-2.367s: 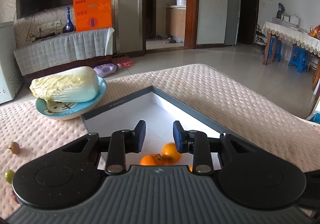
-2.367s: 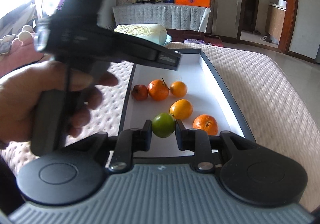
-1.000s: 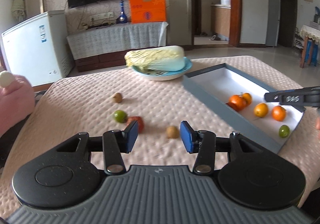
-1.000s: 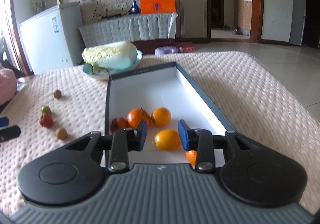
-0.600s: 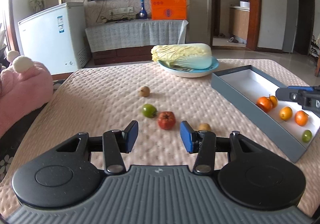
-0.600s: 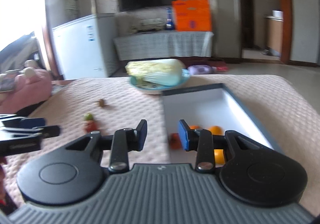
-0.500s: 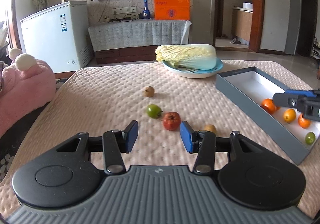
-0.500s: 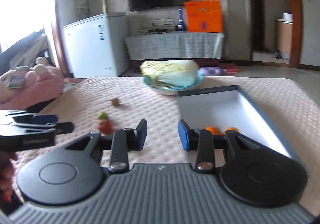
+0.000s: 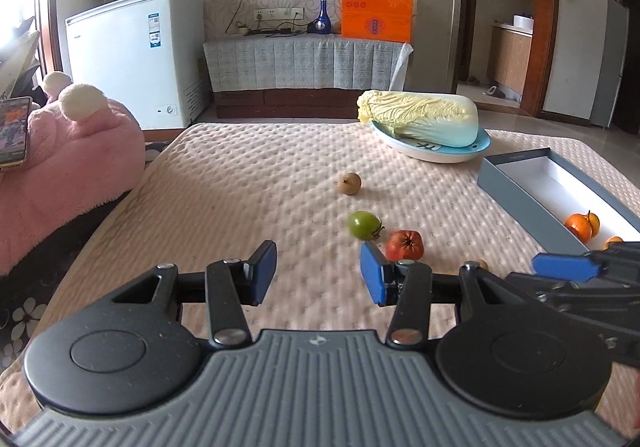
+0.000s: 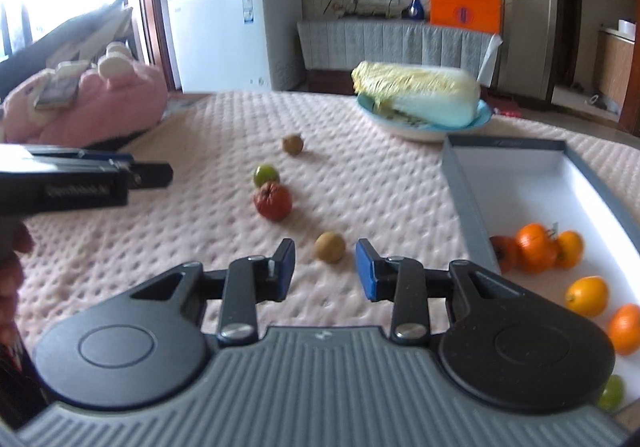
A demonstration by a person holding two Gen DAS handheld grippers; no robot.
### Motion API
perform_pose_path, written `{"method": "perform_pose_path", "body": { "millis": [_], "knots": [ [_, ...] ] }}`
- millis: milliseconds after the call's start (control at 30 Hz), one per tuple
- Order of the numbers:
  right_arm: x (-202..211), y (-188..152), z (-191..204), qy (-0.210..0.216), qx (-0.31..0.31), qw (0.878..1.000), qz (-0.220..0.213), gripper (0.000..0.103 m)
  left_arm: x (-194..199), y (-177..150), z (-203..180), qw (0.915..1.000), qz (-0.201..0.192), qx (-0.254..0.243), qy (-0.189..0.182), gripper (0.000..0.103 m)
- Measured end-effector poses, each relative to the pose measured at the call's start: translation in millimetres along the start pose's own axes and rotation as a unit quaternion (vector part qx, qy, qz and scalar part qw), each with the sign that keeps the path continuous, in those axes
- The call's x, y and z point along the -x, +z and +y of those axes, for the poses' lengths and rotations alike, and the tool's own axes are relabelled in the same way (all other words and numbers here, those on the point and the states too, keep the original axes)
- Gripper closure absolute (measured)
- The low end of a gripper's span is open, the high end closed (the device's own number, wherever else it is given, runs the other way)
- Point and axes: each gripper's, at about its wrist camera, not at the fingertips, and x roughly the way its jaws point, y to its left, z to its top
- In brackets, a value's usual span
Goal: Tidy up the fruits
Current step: 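Move the left gripper to the red tomato while the right grasps a brown round fruit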
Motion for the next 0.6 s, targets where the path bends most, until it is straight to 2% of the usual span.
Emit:
{"method": "perform_pose_path", "body": {
  "millis": [367,600],
  "knots": [
    [-43.2,-0.4,6.6,-0.042,-0.017,0.998,0.035,0.067,-12.6,3.6,3.9,0.9997,0.007,0.0,-0.022,0.05],
    [-54.1,0.6,10.8,-0.057,-0.008,0.998,0.032,0.068,-22.4,5.1,0.2,0.9996,0.012,0.002,-0.026,0.05]
  ]
}}
